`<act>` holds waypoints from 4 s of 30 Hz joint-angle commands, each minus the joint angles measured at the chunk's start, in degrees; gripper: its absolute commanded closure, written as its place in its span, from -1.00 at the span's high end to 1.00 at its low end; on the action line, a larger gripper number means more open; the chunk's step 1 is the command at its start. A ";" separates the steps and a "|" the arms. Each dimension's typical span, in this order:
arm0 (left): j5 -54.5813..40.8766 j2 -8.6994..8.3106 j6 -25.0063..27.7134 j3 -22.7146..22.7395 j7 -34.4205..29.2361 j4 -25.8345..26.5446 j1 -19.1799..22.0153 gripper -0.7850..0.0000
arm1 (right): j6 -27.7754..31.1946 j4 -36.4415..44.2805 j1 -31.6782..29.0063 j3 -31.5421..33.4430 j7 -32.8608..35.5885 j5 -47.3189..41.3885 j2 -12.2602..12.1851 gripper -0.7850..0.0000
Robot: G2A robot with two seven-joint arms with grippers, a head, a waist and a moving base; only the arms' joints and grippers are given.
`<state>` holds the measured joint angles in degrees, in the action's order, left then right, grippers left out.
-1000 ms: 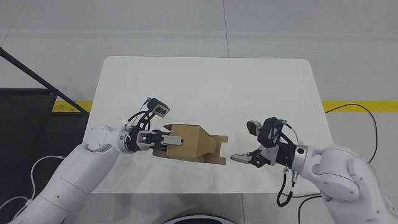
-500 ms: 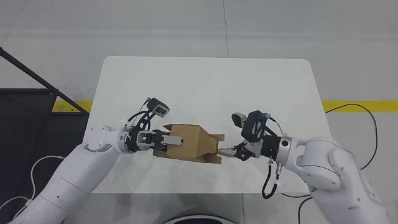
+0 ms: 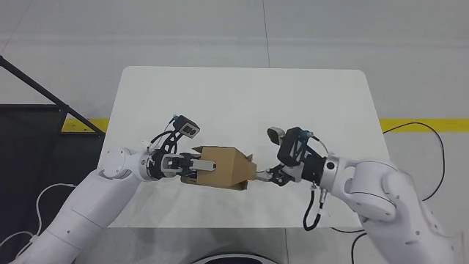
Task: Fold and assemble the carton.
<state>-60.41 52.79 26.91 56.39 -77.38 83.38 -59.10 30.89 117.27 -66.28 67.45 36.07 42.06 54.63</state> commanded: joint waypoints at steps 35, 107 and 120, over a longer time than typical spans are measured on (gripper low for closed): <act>2.09 0.06 0.18 0.46 2.35 1.55 -0.68 -1.00 | 0.85 -1.31 -7.17 8.65 -3.74 -10.57 -0.83 1.00; 18.19 2.32 9.10 8.21 9.11 7.44 -5.83 -1.00 | 1.39 -16.19 2.15 -1.87 17.05 -56.85 0.63 -0.03; 18.30 2.51 9.22 8.68 9.23 7.94 -6.28 -1.00 | 1.69 -17.25 2.25 -2.22 16.94 -57.42 0.90 -0.25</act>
<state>-42.05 55.29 36.11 65.02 -68.17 91.27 -65.32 32.54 100.16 -64.06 65.26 53.02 -15.24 55.50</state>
